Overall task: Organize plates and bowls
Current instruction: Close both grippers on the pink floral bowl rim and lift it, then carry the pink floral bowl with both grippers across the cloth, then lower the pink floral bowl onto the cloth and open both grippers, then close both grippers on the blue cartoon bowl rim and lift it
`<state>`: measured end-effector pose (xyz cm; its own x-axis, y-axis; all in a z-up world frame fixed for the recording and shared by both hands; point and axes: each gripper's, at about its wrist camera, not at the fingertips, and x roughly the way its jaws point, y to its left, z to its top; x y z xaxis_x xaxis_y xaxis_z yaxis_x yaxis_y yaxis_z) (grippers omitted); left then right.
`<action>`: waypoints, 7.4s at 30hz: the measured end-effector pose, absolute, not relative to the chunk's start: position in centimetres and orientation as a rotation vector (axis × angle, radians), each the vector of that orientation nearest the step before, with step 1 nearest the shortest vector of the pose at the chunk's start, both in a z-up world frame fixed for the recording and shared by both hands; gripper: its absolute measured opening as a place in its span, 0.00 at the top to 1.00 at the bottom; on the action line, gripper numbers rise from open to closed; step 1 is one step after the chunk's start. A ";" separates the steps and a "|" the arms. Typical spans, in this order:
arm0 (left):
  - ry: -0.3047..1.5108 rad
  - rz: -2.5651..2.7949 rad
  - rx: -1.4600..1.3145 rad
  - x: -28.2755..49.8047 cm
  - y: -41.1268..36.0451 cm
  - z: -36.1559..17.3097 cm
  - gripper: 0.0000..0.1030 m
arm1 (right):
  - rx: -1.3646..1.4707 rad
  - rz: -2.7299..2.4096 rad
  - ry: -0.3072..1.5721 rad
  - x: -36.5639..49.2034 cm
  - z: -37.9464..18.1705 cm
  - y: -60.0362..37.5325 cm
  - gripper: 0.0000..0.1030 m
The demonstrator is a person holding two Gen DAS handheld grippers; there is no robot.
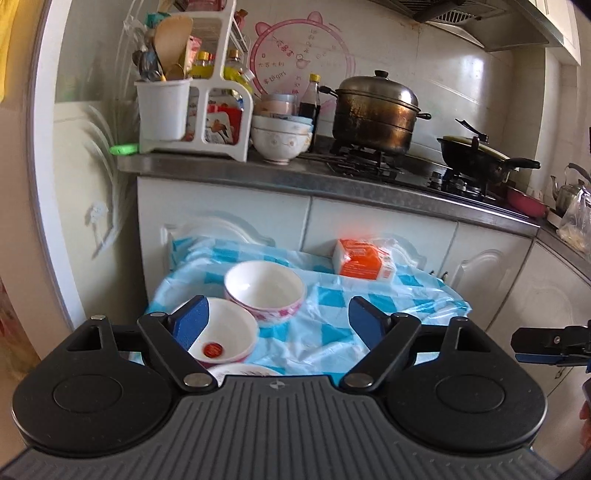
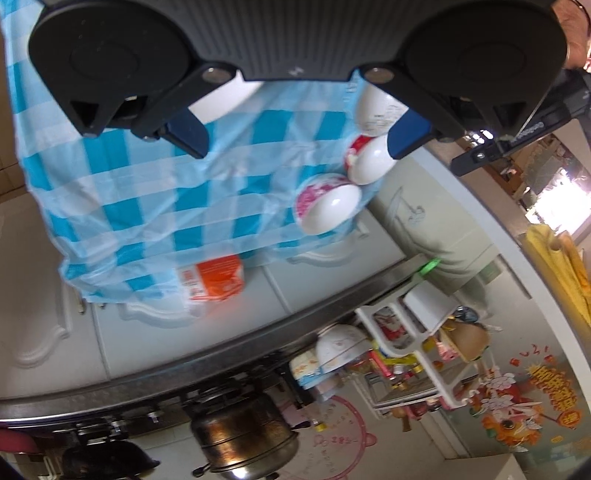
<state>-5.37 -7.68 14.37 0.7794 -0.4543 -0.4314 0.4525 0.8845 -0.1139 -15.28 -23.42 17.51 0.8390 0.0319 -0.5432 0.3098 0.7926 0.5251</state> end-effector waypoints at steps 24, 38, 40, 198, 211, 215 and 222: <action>0.722 -0.390 -0.148 15.4 -10.9 6.5 0.51 | 0.851 -0.041 0.646 4.8 9.1 -25.5 0.23; 0.802 -0.458 -0.058 19.6 -14.6 3.2 0.63 | 0.896 -0.030 0.724 11.5 3.2 -26.6 0.36; 0.800 -0.457 -0.051 19.8 -14.8 3.1 0.63 | 0.906 -0.031 0.724 11.7 2.9 -26.8 0.38; 0.738 -0.334 -0.341 -2.3 -3.0 -0.4 0.83 | 0.711 0.036 0.577 -6.0 3.4 -12.4 0.41; 0.727 -0.391 -0.315 -6.0 -3.5 0.9 0.83 | 0.676 0.018 0.554 -10.2 5.1 -12.3 0.40; 0.736 -0.406 -0.301 -7.1 -3.7 0.8 0.83 | 0.676 0.011 0.556 -11.7 5.3 -12.3 0.39; 0.753 -0.409 -0.285 -8.3 -3.5 0.2 0.83 | 0.665 0.004 0.564 -13.3 5.2 -11.8 0.39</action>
